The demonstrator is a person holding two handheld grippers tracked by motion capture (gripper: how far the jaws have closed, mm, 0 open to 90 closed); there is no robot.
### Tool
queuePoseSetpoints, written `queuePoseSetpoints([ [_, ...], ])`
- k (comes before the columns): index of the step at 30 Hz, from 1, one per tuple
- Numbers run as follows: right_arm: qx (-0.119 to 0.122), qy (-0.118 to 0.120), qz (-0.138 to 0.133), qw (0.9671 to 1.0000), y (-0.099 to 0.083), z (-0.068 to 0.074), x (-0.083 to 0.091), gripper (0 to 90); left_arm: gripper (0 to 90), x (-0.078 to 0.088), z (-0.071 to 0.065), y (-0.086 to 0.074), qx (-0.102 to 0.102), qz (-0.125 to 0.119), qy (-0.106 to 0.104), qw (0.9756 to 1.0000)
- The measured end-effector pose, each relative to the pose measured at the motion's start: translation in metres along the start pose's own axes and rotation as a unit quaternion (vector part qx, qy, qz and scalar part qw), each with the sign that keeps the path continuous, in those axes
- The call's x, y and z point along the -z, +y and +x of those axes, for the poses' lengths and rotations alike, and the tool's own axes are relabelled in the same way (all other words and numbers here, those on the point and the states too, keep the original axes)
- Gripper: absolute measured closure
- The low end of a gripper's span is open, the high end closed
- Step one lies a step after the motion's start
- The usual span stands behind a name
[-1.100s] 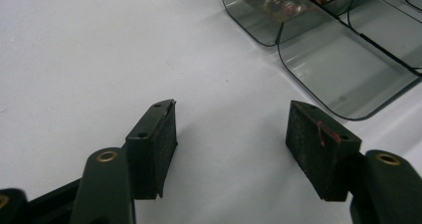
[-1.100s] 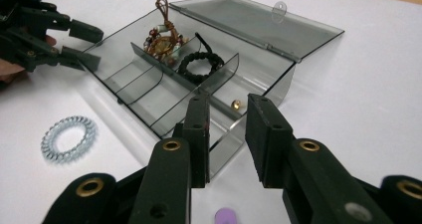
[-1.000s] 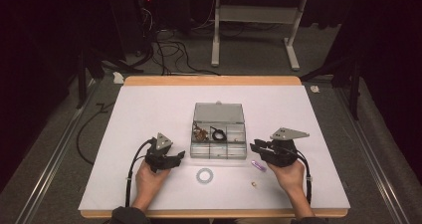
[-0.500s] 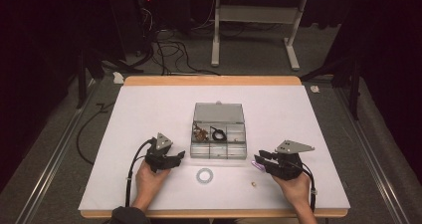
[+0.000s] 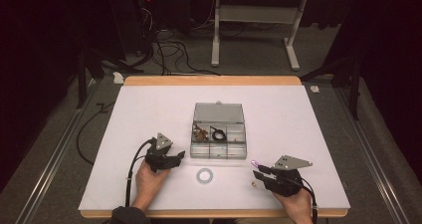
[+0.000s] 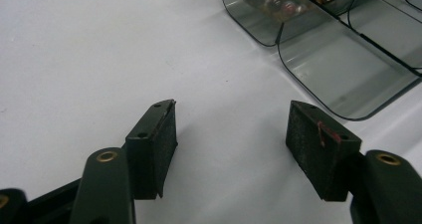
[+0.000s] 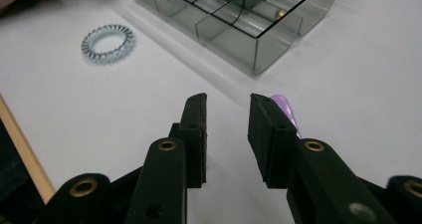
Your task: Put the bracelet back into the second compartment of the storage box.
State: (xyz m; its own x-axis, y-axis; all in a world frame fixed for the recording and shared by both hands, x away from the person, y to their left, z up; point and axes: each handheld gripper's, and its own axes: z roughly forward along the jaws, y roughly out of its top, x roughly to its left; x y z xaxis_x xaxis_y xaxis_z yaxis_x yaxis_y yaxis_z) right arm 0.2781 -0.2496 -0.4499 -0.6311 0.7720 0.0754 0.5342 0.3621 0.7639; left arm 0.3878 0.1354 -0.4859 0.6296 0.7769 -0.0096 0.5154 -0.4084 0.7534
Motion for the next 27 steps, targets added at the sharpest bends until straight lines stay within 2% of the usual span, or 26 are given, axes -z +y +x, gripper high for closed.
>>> queuePoseSetpoints([
  [7,0.006,0.005,0.012,0.9999,-0.009,0.008,0.001,70.0,37.0,0.000,0.000,0.000,0.000,0.000,0.000,1.0000],
  [14,0.002,0.010,0.027,0.9996,-0.015,0.012,-0.009,70.3,37.0,0.000,0.000,0.000,0.000,0.000,0.000,1.0000],
  [27,-0.004,0.002,0.036,0.9994,-0.022,0.007,-0.013,76.5,37.0,0.000,0.000,0.000,0.000,0.000,0.000,1.0000],
])
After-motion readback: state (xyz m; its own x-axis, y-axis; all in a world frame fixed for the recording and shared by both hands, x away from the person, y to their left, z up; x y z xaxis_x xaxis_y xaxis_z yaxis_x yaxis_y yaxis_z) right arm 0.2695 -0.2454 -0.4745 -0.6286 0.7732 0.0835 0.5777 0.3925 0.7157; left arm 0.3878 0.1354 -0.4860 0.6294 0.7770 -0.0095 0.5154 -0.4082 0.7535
